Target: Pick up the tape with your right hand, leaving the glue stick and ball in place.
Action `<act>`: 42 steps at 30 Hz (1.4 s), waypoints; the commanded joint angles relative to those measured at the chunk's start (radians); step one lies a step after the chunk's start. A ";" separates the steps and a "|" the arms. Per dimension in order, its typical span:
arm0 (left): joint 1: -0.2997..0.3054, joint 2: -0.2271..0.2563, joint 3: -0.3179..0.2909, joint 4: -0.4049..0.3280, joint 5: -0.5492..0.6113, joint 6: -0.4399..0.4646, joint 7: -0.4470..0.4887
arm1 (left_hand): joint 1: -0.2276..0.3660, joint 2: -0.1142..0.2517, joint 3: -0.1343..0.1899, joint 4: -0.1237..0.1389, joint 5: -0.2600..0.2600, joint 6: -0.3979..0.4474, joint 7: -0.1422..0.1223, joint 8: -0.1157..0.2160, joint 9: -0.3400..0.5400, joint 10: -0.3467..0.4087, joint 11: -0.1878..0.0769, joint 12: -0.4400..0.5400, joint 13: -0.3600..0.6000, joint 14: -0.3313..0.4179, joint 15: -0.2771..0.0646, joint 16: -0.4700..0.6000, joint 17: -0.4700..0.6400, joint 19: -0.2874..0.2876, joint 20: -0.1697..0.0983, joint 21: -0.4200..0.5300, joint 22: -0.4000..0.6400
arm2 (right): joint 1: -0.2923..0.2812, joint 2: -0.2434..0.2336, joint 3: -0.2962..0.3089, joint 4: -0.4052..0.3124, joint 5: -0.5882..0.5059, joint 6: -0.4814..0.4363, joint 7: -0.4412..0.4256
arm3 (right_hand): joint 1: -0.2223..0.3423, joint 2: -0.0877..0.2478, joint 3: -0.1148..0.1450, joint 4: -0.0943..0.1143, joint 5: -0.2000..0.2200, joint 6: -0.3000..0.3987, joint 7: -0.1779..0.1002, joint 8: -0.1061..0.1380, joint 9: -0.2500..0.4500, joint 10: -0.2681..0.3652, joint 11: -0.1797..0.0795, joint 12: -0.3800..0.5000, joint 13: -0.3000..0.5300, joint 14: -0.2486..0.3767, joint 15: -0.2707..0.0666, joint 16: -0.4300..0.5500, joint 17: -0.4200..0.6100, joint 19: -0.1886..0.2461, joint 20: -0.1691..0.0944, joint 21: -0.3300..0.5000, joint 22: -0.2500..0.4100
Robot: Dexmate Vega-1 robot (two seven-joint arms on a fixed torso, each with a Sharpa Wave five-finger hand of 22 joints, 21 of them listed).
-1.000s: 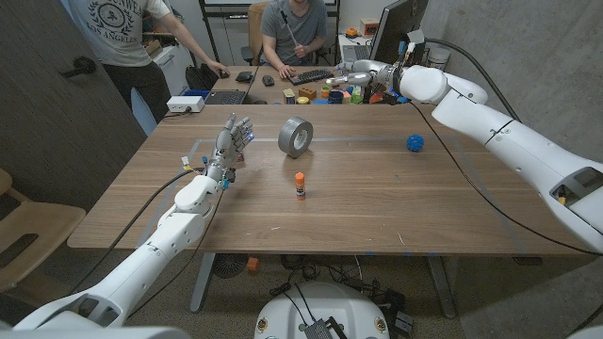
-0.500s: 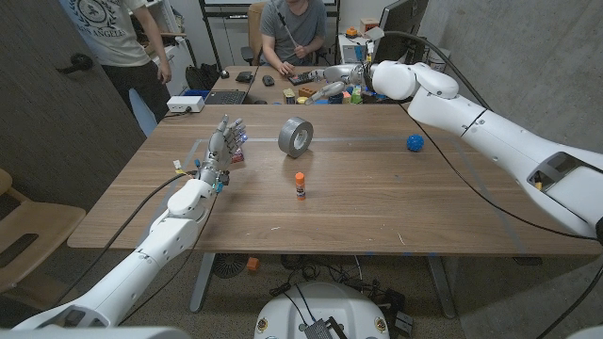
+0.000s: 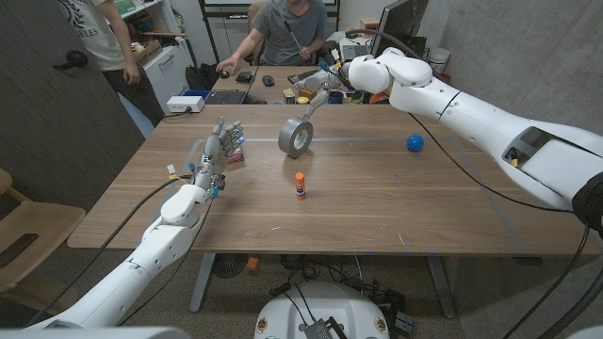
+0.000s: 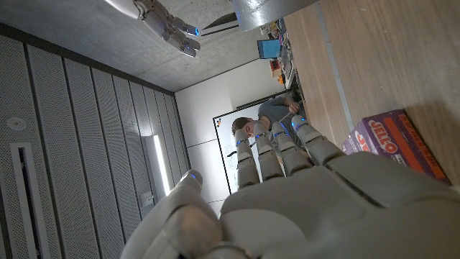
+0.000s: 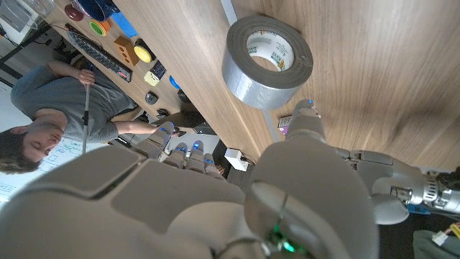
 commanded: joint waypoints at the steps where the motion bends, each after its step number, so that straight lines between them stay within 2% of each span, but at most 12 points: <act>1: 0.044 0.013 -0.029 -0.031 -0.007 -0.010 0.032 | -0.003 0.007 0.004 0.006 0.004 0.004 -0.006 0.003 0.004 0.008 0.003 0.008 0.006 0.011 -0.007 0.003 0.001 0.009 0.000 0.006 0.004 | 0.081 0.105 -0.103 0.158 -0.154 0.110 -0.022 | 0.046 0.015 0.014 0.000 0.022 -0.026 -0.026 0.013 0.007 -0.011 -0.016 0.007 0.003 -0.001 -0.052 0.010 0.001 0.007 -0.017 -0.001 0.002; 7: 0.048 0.014 -0.037 -0.029 -0.006 -0.013 0.039 | -0.003 0.007 0.003 0.007 0.004 -0.005 -0.009 -0.003 0.004 -0.003 0.006 0.003 0.007 0.009 -0.005 0.001 0.001 0.010 0.001 0.005 0.004 | 0.079 0.145 -0.120 0.209 -0.175 0.122 -0.054 | 0.096 0.035 0.019 0.008 0.040 -0.047 -0.081 0.019 0.014 -0.013 -0.085 0.017 0.006 0.012 -0.086 0.015 0.001 0.012 -0.020 -0.002 0.003; 12: 0.047 0.013 -0.042 -0.031 -0.009 -0.016 0.036 | -0.003 0.007 0.003 0.007 0.004 -0.014 -0.012 -0.007 0.005 -0.009 0.004 0.000 0.008 0.008 -0.004 0.000 0.001 0.010 0.002 0.005 0.004 | 0.068 0.159 -0.129 0.225 -0.186 0.119 -0.081 | 0.118 0.057 0.027 0.012 0.042 -0.047 -0.100 0.025 0.017 -0.003 -0.099 0.025 0.009 0.018 -0.108 0.017 0.001 0.017 -0.033 -0.001 0.004; 14: 0.045 0.012 -0.043 -0.030 -0.009 -0.019 0.034 | -0.001 0.005 0.002 0.005 0.005 -0.008 -0.007 -0.007 0.006 -0.025 0.024 -0.008 0.008 0.005 0.000 -0.003 0.001 0.011 0.000 0.005 0.003 | 0.062 0.163 -0.130 0.232 -0.183 0.117 -0.089 | 0.068 0.057 -0.012 0.055 0.022 -0.033 -0.097 0.035 0.023 0.015 -0.096 0.042 0.016 0.028 -0.117 0.021 0.007 0.020 -0.058 -0.001 0.006; 16: 0.044 0.012 -0.043 -0.031 -0.011 -0.017 0.033 | 0.000 0.004 0.003 0.004 0.006 -0.008 -0.002 -0.007 0.006 -0.032 0.032 -0.011 0.008 0.003 0.002 -0.004 0.001 0.011 0.000 0.005 0.003 | 0.057 0.166 -0.134 0.241 -0.184 0.118 -0.103 | 0.054 0.074 -0.019 0.071 0.019 -0.030 -0.097 0.036 0.024 0.017 -0.097 0.046 0.019 0.032 -0.119 0.022 0.009 0.022 -0.062 0.000 0.007; 17: 0.043 0.012 -0.042 -0.031 -0.010 -0.016 0.031 | 0.000 0.014 0.005 0.007 0.004 0.007 -0.039 -0.008 0.002 0.041 -0.009 0.010 0.006 0.019 -0.020 -0.001 -0.001 0.004 0.009 0.003 0.003 | 0.054 0.169 -0.133 0.249 -0.178 0.121 -0.109 | 0.243 -0.132 -0.212 0.015 0.514 -0.041 -0.055 0.038 0.035 0.008 -0.064 0.065 0.031 0.036 -0.088 0.023 0.016 0.040 -0.023 -0.011 0.005; 23: 0.041 0.019 -0.037 -0.034 0.003 -0.006 0.036 | 0.000 0.015 0.006 0.008 0.002 0.032 -0.038 -0.005 0.001 0.079 0.006 0.024 0.005 0.035 -0.020 -0.001 -0.002 0.006 0.005 0.003 0.003 | 0.052 0.185 -0.135 0.326 -0.143 0.144 -0.146 | 0.238 -0.127 -0.222 0.009 0.480 -0.036 -0.082 0.038 0.036 0.031 -0.105 0.077 0.032 0.051 -0.114 0.028 0.016 0.062 -0.038 -0.004 0.005; 25: 0.037 0.016 -0.036 -0.025 0.010 -0.020 0.031 | -0.006 0.016 0.004 0.013 0.000 0.040 -0.035 -0.013 -0.001 0.156 -0.009 0.060 0.010 0.099 -0.039 0.015 0.002 0.010 0.003 0.004 0.002 | 0.048 0.186 -0.138 0.336 -0.143 0.138 -0.161 | 0.238 -0.127 -0.223 0.008 0.474 -0.033 -0.082 0.039 0.036 0.042 -0.104 0.083 0.032 0.058 -0.120 0.030 0.016 0.067 -0.043 -0.003 0.005; 27: 0.031 0.017 -0.033 -0.016 0.024 -0.037 0.022 | -0.020 0.018 -0.004 0.027 -0.002 0.122 -0.020 -0.008 -0.005 0.320 -0.026 0.158 0.035 0.277 -0.077 0.067 0.022 0.057 -0.004 0.011 0.002 | 0.046 0.194 -0.139 0.360 -0.131 0.139 -0.172 | 0.239 -0.126 -0.224 0.007 0.470 -0.032 -0.081 0.040 0.037 0.044 -0.102 0.084 0.032 0.063 -0.124 0.032 0.016 0.073 -0.047 -0.001 0.005; 34: 0.034 0.012 -0.036 -0.024 0.020 -0.045 0.022 | -0.008 0.013 -0.003 0.020 0.001 0.283 0.017 0.033 -0.006 0.375 -0.017 0.210 0.056 0.324 -0.070 0.073 0.035 0.072 -0.006 0.004 0.002 | 0.062 0.240 -0.168 0.457 -0.123 0.148 -0.226 | 0.246 -0.123 -0.225 0.000 0.421 -0.005 -0.102 0.048 0.038 0.058 -0.117 0.096 0.035 0.075 -0.158 0.032 0.017 0.083 -0.091 -0.002 0.006; 37: 0.037 0.011 -0.038 -0.029 0.017 -0.045 0.026 | -0.004 0.010 -0.003 0.017 0.002 0.318 0.024 0.045 -0.003 0.383 -0.015 0.219 0.059 0.333 -0.068 0.075 0.037 0.074 -0.007 0.003 0.002 | 0.064 0.258 -0.180 0.503 -0.119 0.153 -0.275 | 0.267 -0.116 -0.218 -0.004 0.338 0.028 -0.113 0.056 0.039 0.099 -0.124 0.122 0.041 0.103 -0.169 0.036 0.018 0.096 -0.107 0.000 0.007; 42: 0.039 0.007 -0.040 -0.028 0.014 -0.046 0.030 | 0.001 0.008 -0.002 0.013 0.002 0.349 0.023 0.056 -0.001 0.393 -0.009 0.229 0.064 0.339 -0.067 0.075 0.039 0.074 -0.003 0.002 0.002 | 0.047 0.268 -0.192 0.532 -0.122 0.140 -0.387 | 0.280 -0.047 -0.147 0.014 0.093 0.199 -0.143 0.112 0.062 0.228 -0.156 0.220 0.081 0.220 -0.185 0.055 0.026 0.163 -0.124 0.024 0.017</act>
